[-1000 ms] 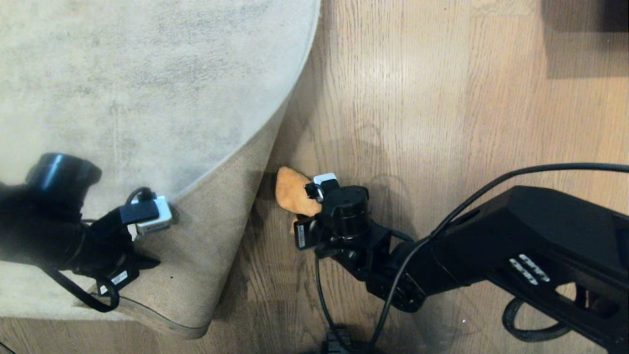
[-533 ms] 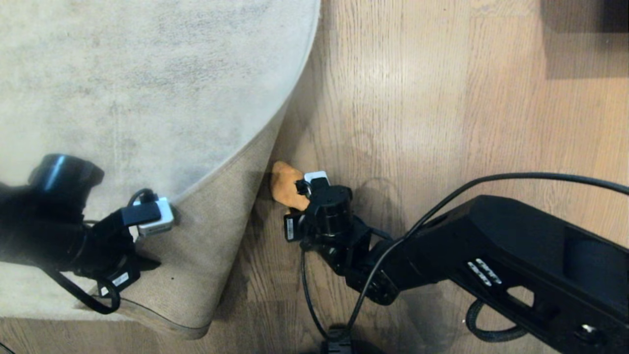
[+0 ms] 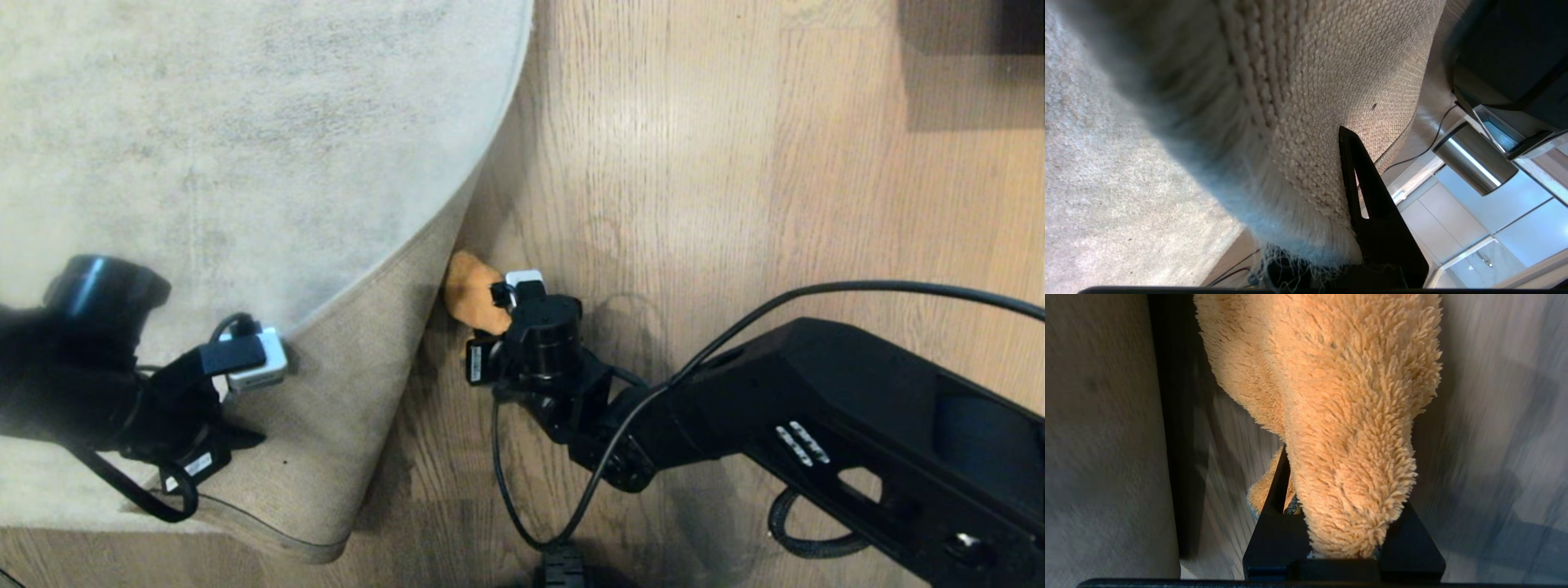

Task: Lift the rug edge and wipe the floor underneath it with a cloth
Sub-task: Wipe the floor under the carpet with a rag

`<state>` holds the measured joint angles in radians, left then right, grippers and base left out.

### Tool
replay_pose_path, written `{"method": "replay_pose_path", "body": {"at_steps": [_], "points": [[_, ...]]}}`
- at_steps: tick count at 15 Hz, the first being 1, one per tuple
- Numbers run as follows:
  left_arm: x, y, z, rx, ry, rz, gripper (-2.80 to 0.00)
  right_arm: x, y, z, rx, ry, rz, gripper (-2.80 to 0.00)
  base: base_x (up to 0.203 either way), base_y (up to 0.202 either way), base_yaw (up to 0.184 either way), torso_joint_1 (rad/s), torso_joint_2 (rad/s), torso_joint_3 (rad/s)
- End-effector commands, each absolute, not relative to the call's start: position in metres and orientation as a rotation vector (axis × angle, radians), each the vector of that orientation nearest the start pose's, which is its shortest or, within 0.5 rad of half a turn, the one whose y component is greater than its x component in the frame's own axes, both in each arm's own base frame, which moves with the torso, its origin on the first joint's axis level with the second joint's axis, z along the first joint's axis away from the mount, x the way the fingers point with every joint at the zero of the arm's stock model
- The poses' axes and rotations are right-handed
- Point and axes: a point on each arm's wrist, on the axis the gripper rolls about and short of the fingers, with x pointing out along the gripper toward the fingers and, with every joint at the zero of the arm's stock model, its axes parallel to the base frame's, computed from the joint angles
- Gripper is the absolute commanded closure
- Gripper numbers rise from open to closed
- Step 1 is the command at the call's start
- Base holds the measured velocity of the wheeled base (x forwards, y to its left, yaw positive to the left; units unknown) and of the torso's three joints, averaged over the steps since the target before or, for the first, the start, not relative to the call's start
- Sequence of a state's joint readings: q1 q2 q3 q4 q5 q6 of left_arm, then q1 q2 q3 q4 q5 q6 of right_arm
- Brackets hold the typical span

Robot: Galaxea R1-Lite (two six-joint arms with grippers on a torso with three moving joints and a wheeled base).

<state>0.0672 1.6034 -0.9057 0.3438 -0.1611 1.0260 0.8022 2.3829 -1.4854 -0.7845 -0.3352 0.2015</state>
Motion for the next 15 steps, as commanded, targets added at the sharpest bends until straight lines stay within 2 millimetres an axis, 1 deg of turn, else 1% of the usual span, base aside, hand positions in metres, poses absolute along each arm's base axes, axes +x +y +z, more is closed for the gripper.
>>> {"method": "replay_pose_path", "body": {"at_steps": [1,4,8,10,12,13,15], "points": [[0.242,0.013,0.158,0.817,0.882,-0.603,0.00,0.351,0.334,0.117,0.153,0.112,0.425,0.00,0.000,0.000,0.000,0.000,0.00,0.000],[0.242,0.012,0.158,0.818,0.881,-0.604,0.00,0.361,0.318,0.134,0.168,0.079,0.390,0.00,0.000,0.000,0.000,0.000,0.00,0.000],[0.243,0.012,0.158,0.819,0.880,-0.607,0.00,0.378,0.282,0.158,0.182,0.036,0.314,0.00,0.000,0.000,0.000,0.000,0.00,0.000],[0.243,0.011,0.158,0.822,0.878,-0.611,0.00,0.382,0.267,0.170,0.164,0.010,0.287,0.00,0.000,0.000,0.000,0.000,0.00,0.000],[0.241,0.009,0.159,0.825,0.873,-0.613,0.00,0.373,0.262,0.171,0.156,0.026,0.290,0.00,0.000,0.000,0.000,0.000,0.00,0.000],[0.240,0.009,0.161,0.827,0.869,-0.609,0.00,0.364,0.265,0.170,0.149,0.039,0.306,0.00,0.000,0.000,0.000,0.000,0.00,0.000],[0.240,0.009,0.161,0.828,0.867,-0.608,0.00,0.336,0.284,0.169,0.138,0.064,0.377,0.00,0.000,0.000,0.000,0.000,0.00,0.000]]}}
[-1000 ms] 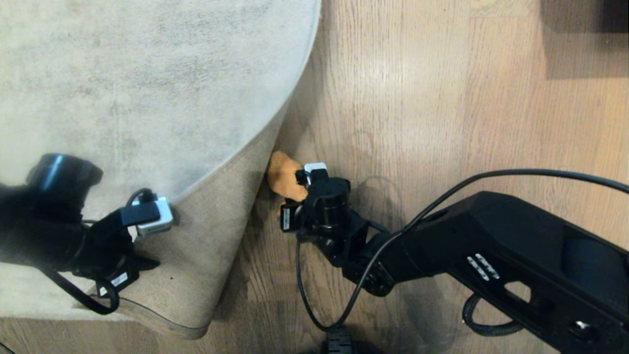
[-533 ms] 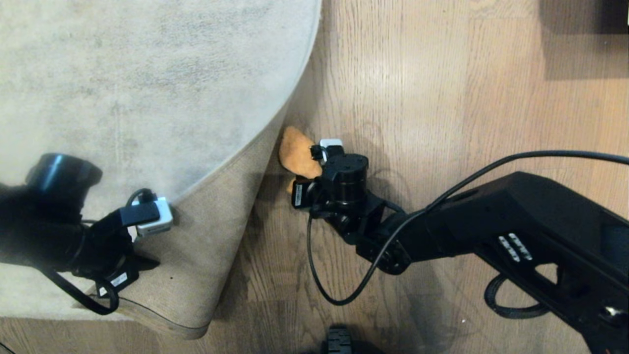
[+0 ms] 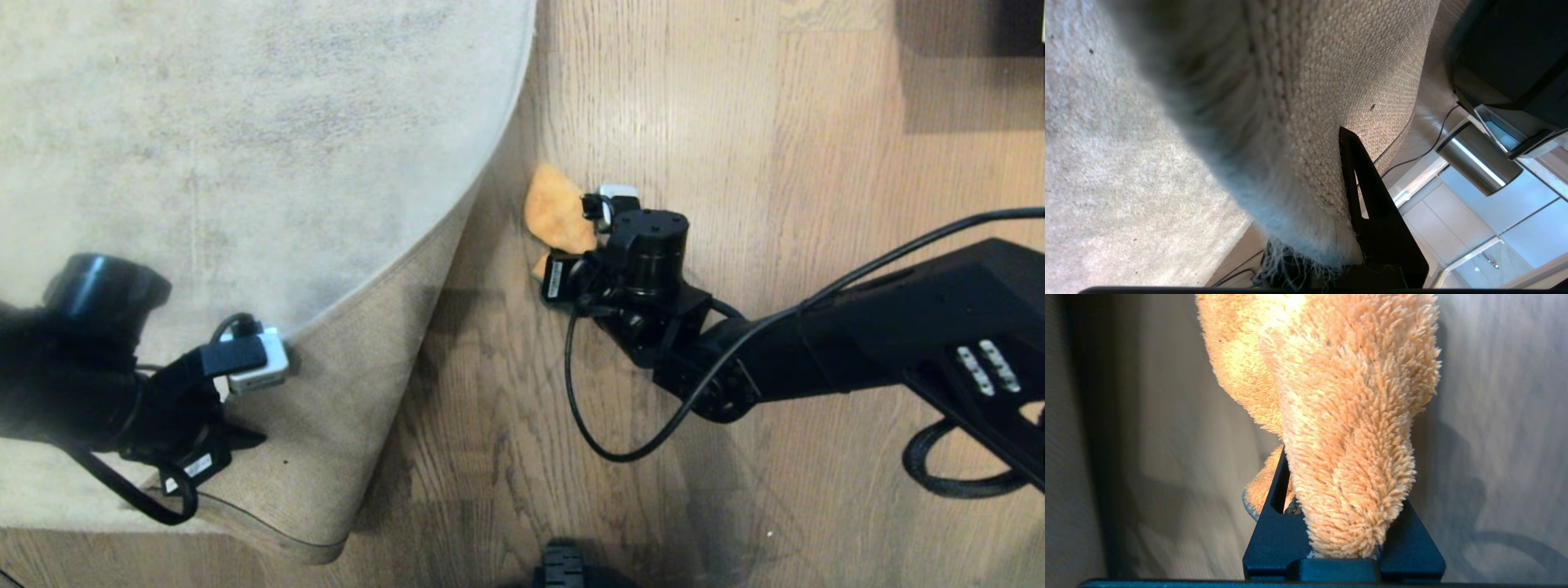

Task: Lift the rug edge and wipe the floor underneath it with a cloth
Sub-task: Wipe the floor under the carpet with a rag

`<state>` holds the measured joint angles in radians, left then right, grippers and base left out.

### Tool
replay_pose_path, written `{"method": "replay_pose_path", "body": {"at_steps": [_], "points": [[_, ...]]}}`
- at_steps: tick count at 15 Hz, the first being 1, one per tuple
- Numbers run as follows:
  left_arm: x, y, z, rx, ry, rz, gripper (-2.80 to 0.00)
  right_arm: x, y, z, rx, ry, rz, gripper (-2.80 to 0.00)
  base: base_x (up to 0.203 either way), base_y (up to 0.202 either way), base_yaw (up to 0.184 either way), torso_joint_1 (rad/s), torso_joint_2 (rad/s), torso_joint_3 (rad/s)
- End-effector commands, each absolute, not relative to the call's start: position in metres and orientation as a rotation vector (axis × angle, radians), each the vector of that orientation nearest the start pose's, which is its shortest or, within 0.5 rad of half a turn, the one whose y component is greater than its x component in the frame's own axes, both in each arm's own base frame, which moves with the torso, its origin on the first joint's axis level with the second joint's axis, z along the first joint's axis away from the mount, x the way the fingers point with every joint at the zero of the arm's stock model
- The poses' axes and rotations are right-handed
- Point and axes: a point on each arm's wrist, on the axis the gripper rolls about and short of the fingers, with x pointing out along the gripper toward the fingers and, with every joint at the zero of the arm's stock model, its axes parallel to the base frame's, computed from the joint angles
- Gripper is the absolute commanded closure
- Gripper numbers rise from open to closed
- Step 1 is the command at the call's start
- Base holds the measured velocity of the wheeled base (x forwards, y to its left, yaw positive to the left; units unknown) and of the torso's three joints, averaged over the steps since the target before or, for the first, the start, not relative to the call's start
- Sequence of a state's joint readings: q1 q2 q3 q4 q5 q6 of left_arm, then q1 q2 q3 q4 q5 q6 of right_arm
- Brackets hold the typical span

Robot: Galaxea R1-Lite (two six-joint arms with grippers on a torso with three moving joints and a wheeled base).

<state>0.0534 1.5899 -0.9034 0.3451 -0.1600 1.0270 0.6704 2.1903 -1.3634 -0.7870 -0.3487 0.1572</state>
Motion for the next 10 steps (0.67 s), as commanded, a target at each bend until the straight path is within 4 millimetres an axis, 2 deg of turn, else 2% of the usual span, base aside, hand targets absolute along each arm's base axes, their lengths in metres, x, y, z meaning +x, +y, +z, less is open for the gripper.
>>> {"method": "replay_pose_path", "body": {"at_steps": [1,5,7,10], "points": [[0.240,0.009,0.162,0.829,0.865,-0.607,0.00,0.320,0.297,0.167,0.131,0.080,0.424,0.00,0.000,0.000,0.000,0.000,0.00,0.000],[0.237,0.010,0.164,0.829,0.858,-0.599,0.00,0.262,0.346,0.143,0.087,0.151,0.594,0.00,0.000,0.000,0.000,0.000,0.00,0.000],[0.234,0.010,0.164,0.829,0.859,-0.595,0.00,0.257,0.356,0.128,0.080,0.163,0.616,0.00,0.000,0.000,0.000,0.000,0.00,0.000],[0.235,0.011,0.164,0.844,0.880,-0.567,0.00,0.258,0.360,0.121,0.078,0.168,0.619,0.00,0.000,0.000,0.000,0.000,0.00,0.000]]}}
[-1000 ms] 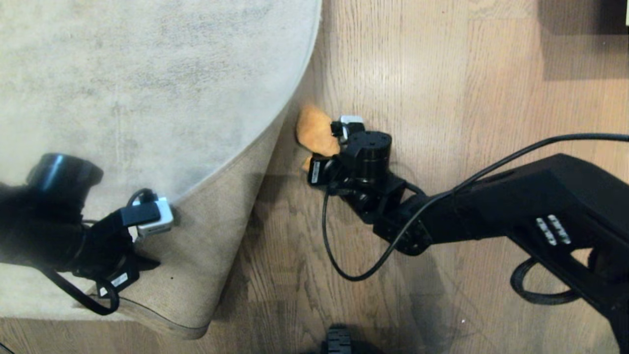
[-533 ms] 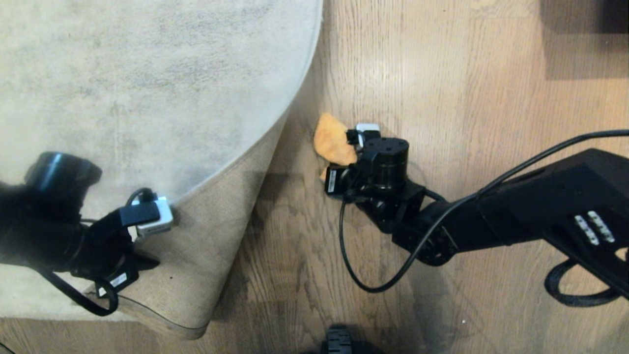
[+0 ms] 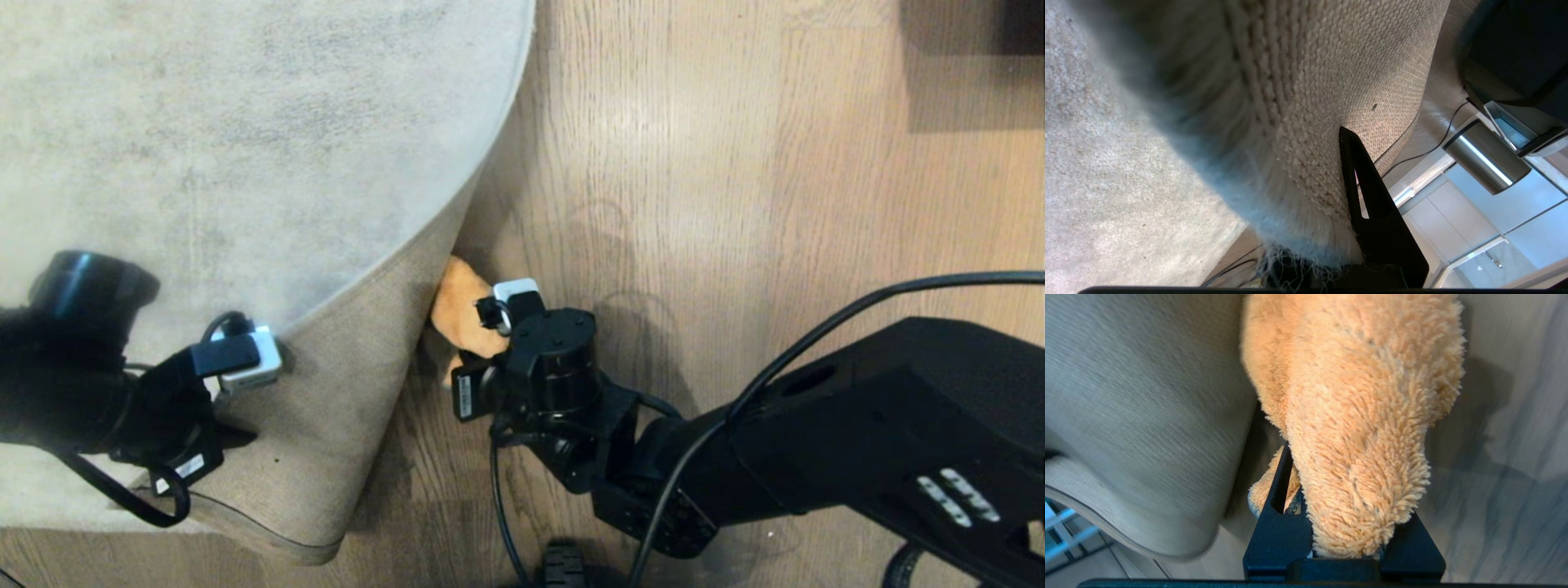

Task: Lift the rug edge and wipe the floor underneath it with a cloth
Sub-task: Wipe the floor under the carpet with a rag

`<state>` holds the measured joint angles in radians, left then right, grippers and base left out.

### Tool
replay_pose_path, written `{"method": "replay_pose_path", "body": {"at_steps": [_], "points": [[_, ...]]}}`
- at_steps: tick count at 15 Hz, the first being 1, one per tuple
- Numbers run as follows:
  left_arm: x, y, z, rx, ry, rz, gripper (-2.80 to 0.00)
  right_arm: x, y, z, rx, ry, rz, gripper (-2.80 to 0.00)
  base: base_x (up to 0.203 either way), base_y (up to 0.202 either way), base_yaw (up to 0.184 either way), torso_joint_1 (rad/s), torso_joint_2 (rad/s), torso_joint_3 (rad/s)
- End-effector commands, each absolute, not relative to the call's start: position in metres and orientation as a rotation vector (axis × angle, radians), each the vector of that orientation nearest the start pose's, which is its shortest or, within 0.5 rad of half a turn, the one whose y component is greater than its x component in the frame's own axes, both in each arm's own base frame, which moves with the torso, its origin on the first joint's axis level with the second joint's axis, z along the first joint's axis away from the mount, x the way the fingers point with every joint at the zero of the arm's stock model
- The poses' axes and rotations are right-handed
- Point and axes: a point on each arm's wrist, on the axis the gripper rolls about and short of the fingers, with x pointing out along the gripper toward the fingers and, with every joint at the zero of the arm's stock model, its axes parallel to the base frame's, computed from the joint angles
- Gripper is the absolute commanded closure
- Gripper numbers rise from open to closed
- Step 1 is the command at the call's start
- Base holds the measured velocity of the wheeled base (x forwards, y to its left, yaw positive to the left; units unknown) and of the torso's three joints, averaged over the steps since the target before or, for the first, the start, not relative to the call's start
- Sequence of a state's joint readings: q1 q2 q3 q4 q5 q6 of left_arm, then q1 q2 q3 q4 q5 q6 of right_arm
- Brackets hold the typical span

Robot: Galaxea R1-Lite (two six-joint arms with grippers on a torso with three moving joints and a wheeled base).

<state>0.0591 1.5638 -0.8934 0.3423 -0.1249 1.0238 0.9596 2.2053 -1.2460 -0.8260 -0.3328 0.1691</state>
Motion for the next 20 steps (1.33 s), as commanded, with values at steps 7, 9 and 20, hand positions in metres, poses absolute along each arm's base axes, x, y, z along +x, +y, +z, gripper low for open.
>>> {"method": "replay_pose_path", "body": {"at_steps": [7,9,20], "points": [[0.231,0.011,0.157,0.837,0.904,-0.580,0.00,0.258,0.364,0.112,0.124,0.150,0.621,0.00,0.000,0.000,0.000,0.000,0.00,0.000],[0.230,0.011,0.157,0.835,0.906,-0.578,0.00,0.257,0.361,0.109,0.120,0.157,0.617,0.00,0.000,0.000,0.000,0.000,0.00,0.000],[0.228,0.028,0.152,0.791,0.953,-0.524,0.00,0.265,0.369,0.055,0.107,0.198,0.608,0.00,0.000,0.000,0.000,0.000,0.00,0.000]]}}
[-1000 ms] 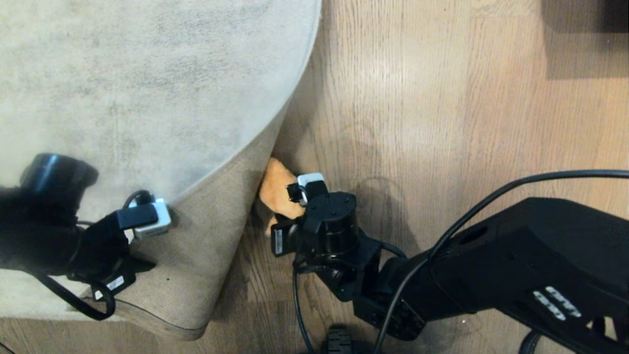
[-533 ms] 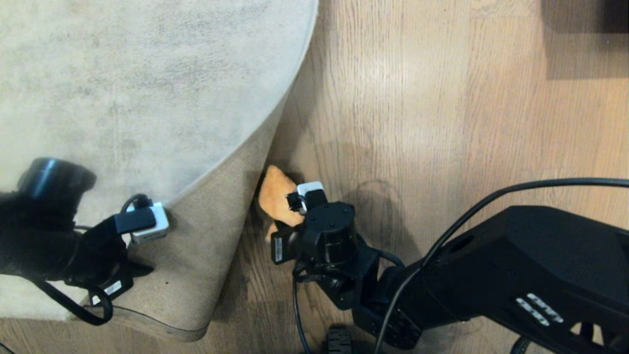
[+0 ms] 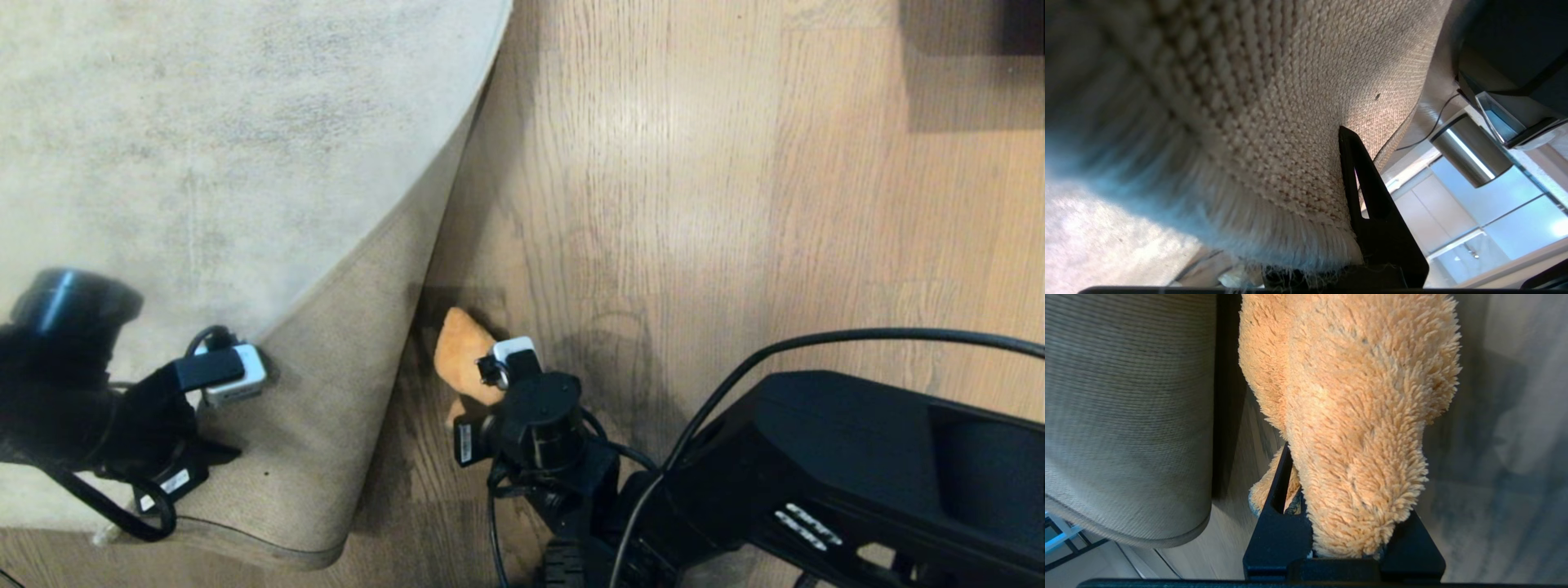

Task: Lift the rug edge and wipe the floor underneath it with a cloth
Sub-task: Wipe the floor under the carpet with a rag

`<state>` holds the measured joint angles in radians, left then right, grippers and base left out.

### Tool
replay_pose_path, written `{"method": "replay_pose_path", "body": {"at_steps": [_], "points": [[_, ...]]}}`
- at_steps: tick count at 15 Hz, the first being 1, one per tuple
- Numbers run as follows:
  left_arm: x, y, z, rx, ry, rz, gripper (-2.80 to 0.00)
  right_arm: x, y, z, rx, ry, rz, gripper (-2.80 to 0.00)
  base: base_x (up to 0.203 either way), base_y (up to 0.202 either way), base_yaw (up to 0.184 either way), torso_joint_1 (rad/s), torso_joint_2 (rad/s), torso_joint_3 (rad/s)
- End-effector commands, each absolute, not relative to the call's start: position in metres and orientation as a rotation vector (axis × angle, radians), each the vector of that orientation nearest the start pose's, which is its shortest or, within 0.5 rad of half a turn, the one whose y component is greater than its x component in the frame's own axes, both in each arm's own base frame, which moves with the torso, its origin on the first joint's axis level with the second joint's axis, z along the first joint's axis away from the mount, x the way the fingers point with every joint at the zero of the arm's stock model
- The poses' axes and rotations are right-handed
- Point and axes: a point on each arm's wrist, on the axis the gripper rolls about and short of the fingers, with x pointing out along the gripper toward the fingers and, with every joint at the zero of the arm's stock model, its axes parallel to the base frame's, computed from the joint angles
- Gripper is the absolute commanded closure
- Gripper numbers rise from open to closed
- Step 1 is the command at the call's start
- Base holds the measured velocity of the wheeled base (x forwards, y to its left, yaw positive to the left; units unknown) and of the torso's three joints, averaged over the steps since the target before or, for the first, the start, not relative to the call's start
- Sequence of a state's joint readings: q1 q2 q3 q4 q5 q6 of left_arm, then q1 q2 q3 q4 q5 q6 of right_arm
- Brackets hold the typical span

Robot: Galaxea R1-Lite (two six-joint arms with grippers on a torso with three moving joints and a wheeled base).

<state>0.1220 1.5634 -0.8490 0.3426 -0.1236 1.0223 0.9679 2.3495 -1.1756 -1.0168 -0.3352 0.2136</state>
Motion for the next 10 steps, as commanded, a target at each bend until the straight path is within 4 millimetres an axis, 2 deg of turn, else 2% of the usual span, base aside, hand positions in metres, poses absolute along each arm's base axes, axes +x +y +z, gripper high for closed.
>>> {"method": "replay_pose_path", "body": {"at_steps": [1,6,8,10], "points": [[0.227,0.029,0.151,0.787,0.958,-0.522,0.00,0.271,0.369,0.053,0.110,0.194,0.596,0.00,0.000,0.000,0.000,0.000,0.00,0.000],[0.224,0.031,0.148,0.777,0.972,-0.521,0.00,0.317,0.359,0.060,0.152,0.136,0.514,0.00,0.000,0.000,0.000,0.000,0.00,0.000],[0.224,0.031,0.148,0.777,0.972,-0.521,0.00,0.333,0.353,0.072,0.176,0.099,0.485,0.00,0.000,0.000,0.000,0.000,0.00,0.000],[0.224,0.030,0.148,0.780,0.971,-0.524,0.00,0.350,0.343,0.094,0.202,0.048,0.449,0.00,0.000,0.000,0.000,0.000,0.00,0.000]]}}
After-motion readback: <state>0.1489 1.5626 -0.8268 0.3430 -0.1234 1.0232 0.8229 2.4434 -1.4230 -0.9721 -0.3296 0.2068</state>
